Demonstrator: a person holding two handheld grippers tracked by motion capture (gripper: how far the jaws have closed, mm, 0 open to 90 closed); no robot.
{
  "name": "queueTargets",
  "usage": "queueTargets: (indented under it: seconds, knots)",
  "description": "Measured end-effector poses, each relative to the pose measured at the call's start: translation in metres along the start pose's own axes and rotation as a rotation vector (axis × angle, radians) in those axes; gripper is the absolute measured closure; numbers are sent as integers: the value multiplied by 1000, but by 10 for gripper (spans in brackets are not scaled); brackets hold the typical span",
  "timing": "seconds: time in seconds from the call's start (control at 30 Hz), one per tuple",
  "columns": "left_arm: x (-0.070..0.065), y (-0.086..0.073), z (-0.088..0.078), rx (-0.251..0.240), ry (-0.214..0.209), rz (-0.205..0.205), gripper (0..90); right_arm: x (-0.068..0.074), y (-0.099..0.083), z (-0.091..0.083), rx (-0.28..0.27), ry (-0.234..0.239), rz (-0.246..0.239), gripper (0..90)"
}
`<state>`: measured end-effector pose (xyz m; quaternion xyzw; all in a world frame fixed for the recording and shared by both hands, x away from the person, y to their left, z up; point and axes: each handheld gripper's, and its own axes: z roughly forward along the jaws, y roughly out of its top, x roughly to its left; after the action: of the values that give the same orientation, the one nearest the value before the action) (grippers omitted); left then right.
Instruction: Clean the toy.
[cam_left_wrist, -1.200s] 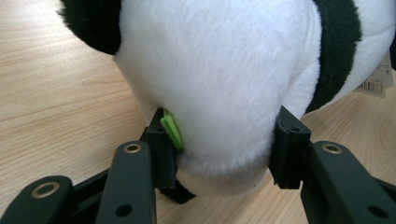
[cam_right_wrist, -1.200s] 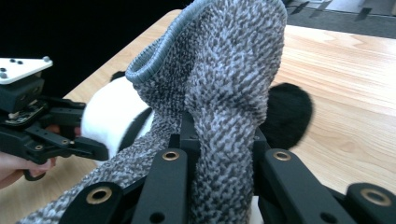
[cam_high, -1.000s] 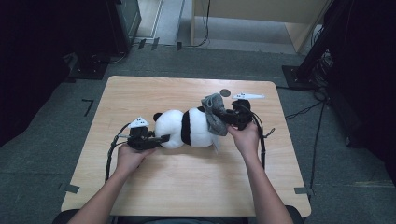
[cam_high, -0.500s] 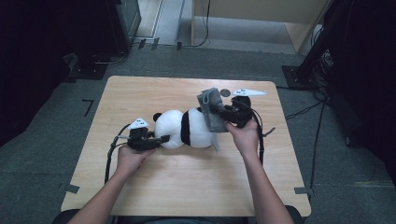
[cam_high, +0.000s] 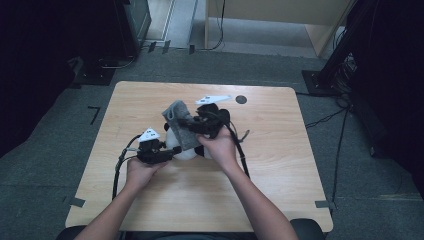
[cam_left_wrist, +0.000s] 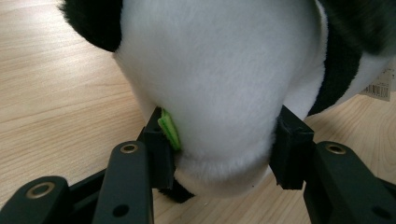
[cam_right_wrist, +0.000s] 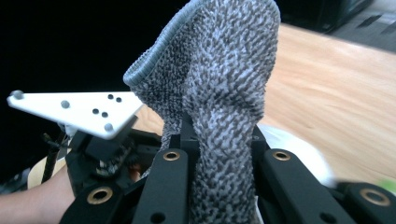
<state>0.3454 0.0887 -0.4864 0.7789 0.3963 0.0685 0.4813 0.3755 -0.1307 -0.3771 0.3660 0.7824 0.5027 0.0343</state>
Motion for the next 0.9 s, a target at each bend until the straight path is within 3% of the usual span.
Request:
queueTargets:
  seconds: [0.07, 0.17, 0.3, 0.43, 0.53, 0.63, 0.77, 0.9]
  knots:
    - [0, 0, 0, 0, 0, -2, 508, 4, 2, 15, 36, -1, -2, 786]
    - [0, -1, 0, 5, 6, -5, 508, -2, -3, 38, 88, -22, 27, 785]
    - [2, 0, 1, 15, 4, -30, 509, -13, -9, 40, 85, -36, 42, 784]
    - [4, 2, 1, 22, 3, -57, 510, -19, -9, 26, 114, -107, -6, 783]
    - [3, 2, 1, 21, 4, -46, 512, -33, -12, 7, 122, -149, 10, 785]
    - [1, 3, 2, 22, 8, -18, 515, -47, -16, -12, 105, -146, 38, 786]
    - [2, 3, 2, 24, 3, -16, 515, -57, -21, -34, 73, -160, 42, 785]
    - [2, 4, 2, 27, -2, -10, 515, -70, -28, -52, 44, -160, 75, 785]
